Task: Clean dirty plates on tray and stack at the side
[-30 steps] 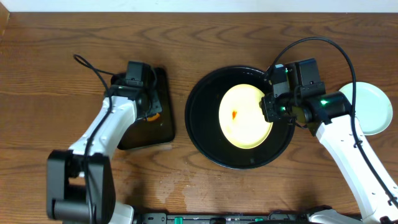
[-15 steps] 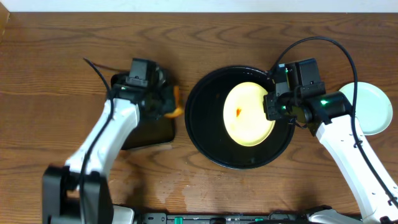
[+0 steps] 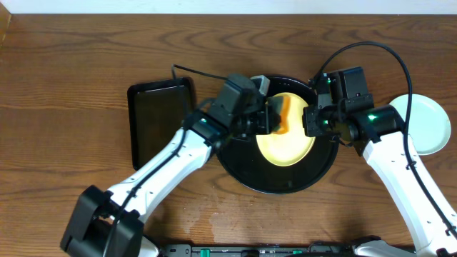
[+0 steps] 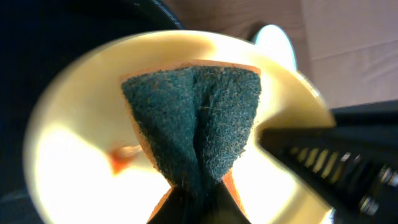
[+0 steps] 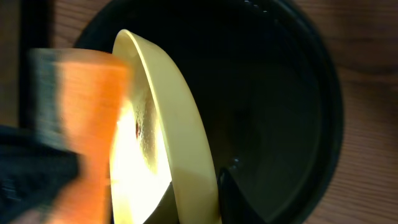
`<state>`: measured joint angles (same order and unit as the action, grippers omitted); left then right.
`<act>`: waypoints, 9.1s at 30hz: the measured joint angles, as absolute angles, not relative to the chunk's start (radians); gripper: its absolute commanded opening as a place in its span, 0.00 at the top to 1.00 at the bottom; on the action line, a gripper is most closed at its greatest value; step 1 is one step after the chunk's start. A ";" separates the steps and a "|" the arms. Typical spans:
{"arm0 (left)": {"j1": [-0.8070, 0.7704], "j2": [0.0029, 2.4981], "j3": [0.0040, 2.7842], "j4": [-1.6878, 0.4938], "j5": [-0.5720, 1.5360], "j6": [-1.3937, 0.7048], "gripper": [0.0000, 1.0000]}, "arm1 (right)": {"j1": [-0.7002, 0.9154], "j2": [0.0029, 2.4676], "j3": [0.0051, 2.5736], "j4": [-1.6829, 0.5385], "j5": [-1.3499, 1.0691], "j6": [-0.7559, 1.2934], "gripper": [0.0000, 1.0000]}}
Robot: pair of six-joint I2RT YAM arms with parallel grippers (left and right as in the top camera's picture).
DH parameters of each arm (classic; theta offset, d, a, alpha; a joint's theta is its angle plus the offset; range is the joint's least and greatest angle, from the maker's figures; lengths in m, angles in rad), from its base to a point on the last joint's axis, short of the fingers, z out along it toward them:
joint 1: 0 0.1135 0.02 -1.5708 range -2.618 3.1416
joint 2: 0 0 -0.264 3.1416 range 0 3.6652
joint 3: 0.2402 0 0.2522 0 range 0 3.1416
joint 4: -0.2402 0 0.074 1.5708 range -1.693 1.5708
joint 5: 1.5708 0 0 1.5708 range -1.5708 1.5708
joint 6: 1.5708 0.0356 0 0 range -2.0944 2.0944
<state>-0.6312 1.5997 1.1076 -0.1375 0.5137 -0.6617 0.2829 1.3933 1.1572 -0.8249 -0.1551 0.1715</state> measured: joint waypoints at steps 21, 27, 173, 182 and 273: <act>-0.703 1.628 1.110 -0.239 0.326 -0.800 0.93 | 0.281 1.246 1.155 -0.803 -0.171 0.175 0.99; -0.713 1.633 1.113 -0.328 0.173 -0.712 0.93 | 0.283 1.222 1.154 -0.802 -0.204 0.175 0.99; -0.075 1.554 1.057 -0.613 0.096 -0.256 0.93 | 0.896 1.242 1.156 -0.804 0.786 -0.213 0.99; -0.075 1.554 1.053 -0.596 0.099 -0.226 0.48 | 0.894 1.242 1.156 -0.802 0.791 -0.173 0.99; -0.075 1.267 1.089 -0.715 0.099 -0.235 0.18 | 0.085 0.967 1.168 -0.715 -0.472 0.189 0.01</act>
<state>-0.0746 1.2671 1.0889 -0.7151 0.0990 -0.2352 0.0849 0.9668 1.1683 -0.7147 -0.4725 0.1886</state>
